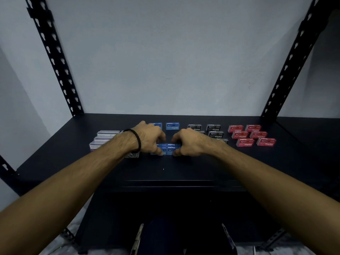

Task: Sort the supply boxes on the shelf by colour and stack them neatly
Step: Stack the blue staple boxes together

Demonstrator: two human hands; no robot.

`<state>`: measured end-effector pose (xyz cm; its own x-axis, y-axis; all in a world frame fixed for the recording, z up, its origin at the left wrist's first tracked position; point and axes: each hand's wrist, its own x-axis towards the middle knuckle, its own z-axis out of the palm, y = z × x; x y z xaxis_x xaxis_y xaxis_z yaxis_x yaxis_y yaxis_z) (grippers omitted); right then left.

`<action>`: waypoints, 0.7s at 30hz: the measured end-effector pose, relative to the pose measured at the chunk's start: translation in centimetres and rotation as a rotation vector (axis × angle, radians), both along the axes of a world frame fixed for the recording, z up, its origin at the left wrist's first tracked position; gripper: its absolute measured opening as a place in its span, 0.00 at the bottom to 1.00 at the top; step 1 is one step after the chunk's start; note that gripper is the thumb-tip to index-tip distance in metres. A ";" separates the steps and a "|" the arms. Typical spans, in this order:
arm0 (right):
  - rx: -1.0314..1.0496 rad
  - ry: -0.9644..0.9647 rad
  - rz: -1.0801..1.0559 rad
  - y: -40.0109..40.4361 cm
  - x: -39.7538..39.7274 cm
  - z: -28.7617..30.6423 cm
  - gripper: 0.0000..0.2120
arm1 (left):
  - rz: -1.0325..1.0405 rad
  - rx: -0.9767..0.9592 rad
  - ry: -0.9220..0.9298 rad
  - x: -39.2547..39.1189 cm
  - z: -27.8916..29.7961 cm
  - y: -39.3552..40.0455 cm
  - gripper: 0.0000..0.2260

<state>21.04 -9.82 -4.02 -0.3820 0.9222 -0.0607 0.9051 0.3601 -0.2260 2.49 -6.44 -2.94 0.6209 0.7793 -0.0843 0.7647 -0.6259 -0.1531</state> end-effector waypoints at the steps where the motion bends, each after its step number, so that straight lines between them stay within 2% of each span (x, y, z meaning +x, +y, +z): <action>1: 0.008 0.004 -0.009 0.1 0.1 0.2 0.19 | -0.002 0.037 0.009 -0.1 0.2 0.0 0.29; 4: 0.048 0.034 -0.052 0.5 0.7 0.9 0.23 | -0.003 0.115 -0.061 -0.3 1.6 0.3 0.36; 7: 0.136 0.105 -0.090 1.4 1.2 1.5 0.16 | 0.053 0.103 -0.254 -0.9 3.1 1.7 0.26; 9: 0.196 0.148 -0.095 2.1 1.3 1.7 0.13 | 0.111 0.082 -0.310 -1.2 3.3 3.3 0.18; 12: 0.274 0.129 -0.102 3.5 1.0 1.7 0.13 | 0.193 0.056 -0.311 -1.4 2.6 5.7 0.13; 16: 0.273 0.059 -0.134 5.8 0.2 1.4 0.18 | 0.261 -0.031 -0.278 -1.2 0.8 8.0 0.16; 21: 0.278 -0.057 -0.116 8.2 -0.8 0.5 0.19 | 0.242 -0.065 -0.300 -0.5 -0.6 9.6 0.16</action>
<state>20.23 -1.61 -3.49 -0.2765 0.9438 0.1814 0.9522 0.2945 -0.0808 2.00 3.13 -3.59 0.4246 0.9052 0.0187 0.8962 -0.4231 0.1335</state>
